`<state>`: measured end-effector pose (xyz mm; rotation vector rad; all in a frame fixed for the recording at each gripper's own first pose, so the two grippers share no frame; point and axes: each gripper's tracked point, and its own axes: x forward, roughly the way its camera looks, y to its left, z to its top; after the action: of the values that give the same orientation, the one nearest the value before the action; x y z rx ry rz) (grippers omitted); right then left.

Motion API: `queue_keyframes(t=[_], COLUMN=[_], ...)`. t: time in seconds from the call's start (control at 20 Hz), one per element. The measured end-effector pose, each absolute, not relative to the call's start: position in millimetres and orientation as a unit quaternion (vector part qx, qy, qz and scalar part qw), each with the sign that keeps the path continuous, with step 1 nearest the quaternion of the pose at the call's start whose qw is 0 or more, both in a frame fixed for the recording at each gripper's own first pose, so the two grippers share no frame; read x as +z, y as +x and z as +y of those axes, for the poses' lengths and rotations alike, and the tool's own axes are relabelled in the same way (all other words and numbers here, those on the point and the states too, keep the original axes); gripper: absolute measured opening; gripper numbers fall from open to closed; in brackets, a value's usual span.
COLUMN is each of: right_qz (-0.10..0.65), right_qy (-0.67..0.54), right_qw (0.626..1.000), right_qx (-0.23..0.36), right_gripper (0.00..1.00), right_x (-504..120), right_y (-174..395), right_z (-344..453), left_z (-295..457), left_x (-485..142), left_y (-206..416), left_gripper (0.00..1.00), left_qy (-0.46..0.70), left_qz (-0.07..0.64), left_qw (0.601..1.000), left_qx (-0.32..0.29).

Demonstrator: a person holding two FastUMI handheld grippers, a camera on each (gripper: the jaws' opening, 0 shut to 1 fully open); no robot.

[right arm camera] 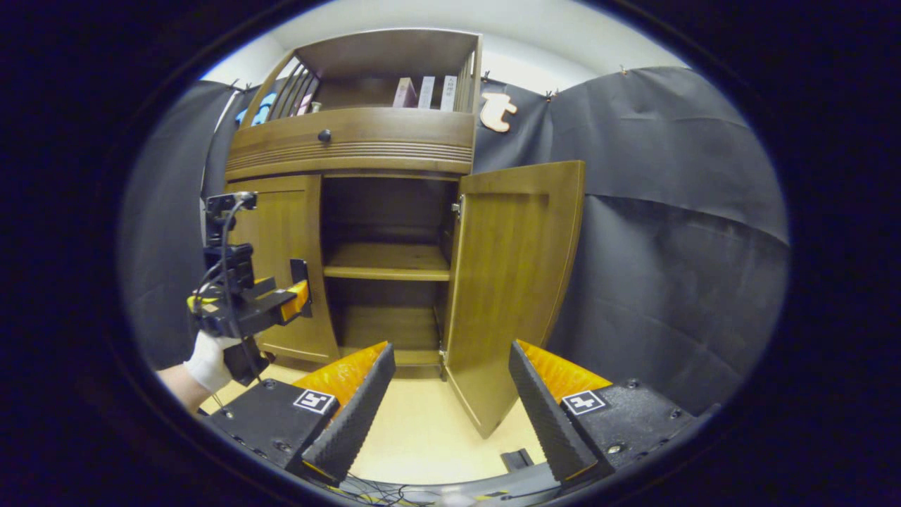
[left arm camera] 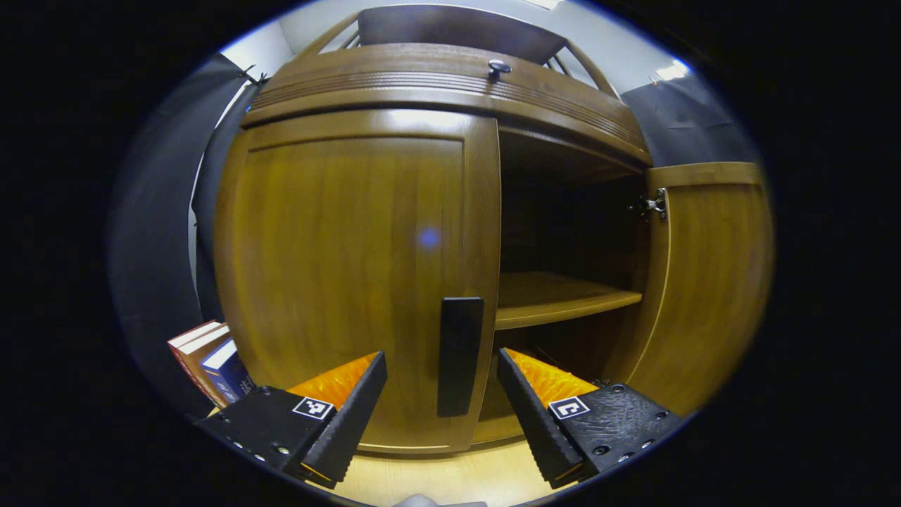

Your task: Open the right door of the double-door shoe cabinet with the right hand, and open the left door with the left hand.

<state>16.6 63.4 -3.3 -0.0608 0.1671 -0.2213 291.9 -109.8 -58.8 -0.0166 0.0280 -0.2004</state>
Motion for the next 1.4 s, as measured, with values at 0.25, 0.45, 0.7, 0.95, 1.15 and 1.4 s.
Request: queue_keyframes(t=[0.25, 0.45, 0.7, 0.95, 1.15, 1.4], right_qz=[0.098, 0.109, 0.105, 0.106, 0.116, 0.134], right_qy=[-0.030, -0.025, -0.029, -0.021, -0.016, -0.004], right_qw=[0.988, 0.988, 0.990, 0.990, 0.990, 0.989], right_qx=[-0.111, -0.105, -0.088, -0.088, -0.084, -0.068], right_gripper=[1.00, 1.00, 1.00, 1.00, 1.00, 1.00], right_x=[-13, -19, -18, -28, -40, -58], right_y=[11, 11, 5, -12, -22, -22], right_z=[59, 59, 69, 66, 65, 69], left_z=[-115, -123, -123, -114, -100, -74], left_x=[-63, -67, -69, -71, -72, -75], left_y=[313, 318, 306, 273, 239, 195], left_gripper=[0.82, 0.28, 0.26, 0.26, 0.26, 0.26], left_qy=[-0.004, 0.020, 0.001, 0.000, 0.002, 0.003], left_qz=[0.021, 0.009, 0.023, 0.023, 0.019, 0.018], left_qw=[0.996, 0.996, 0.994, 0.992, 0.991, 0.991], left_qx=[-0.088, -0.091, -0.110, -0.121, -0.135, -0.135])
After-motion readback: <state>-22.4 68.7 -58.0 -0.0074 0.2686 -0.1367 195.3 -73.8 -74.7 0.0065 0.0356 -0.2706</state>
